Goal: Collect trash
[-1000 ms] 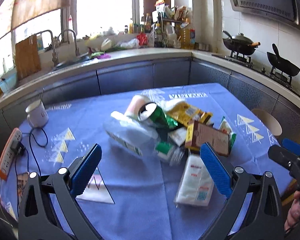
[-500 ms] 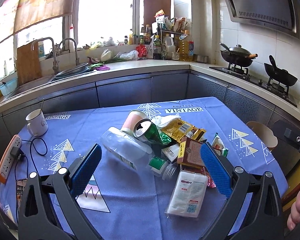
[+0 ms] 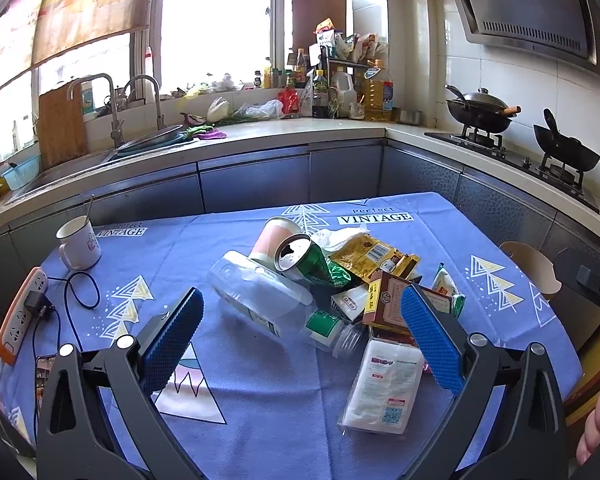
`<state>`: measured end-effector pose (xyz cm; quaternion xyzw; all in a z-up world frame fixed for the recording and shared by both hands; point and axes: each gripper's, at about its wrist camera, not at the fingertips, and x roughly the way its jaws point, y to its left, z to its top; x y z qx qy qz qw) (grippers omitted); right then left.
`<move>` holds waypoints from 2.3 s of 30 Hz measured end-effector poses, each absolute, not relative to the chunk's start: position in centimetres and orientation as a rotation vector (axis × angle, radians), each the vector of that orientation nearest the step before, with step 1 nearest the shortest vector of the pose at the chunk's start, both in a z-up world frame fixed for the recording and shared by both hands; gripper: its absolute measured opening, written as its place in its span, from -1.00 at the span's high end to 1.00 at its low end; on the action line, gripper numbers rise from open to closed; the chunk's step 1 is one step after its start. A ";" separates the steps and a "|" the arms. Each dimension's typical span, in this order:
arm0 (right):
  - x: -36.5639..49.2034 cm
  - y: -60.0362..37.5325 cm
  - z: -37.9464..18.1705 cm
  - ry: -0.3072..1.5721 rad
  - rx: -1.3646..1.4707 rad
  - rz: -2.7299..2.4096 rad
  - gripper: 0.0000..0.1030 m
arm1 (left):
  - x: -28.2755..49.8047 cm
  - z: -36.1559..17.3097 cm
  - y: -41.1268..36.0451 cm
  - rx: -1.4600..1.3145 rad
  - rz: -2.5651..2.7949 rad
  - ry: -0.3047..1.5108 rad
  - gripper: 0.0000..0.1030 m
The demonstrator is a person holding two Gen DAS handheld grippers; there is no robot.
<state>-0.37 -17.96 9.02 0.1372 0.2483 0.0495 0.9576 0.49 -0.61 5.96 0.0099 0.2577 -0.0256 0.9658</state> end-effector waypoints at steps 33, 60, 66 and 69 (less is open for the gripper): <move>-0.6 -17.9 7.6 0.532 0.296 0.097 -0.66 | 0.8 5.1 -0.8 0.030 -0.053 0.542 -0.86; -0.5 -18.6 5.9 0.547 0.316 0.095 -0.66 | 1.6 3.7 -1.0 0.037 -0.042 0.587 -0.88; -0.6 -18.9 5.2 0.555 0.320 0.090 -0.61 | 1.9 3.1 -0.3 0.021 -0.046 0.611 -0.88; -0.5 -19.1 4.6 0.565 0.323 0.086 -0.58 | 2.2 2.4 0.4 -0.009 -0.065 0.643 -0.88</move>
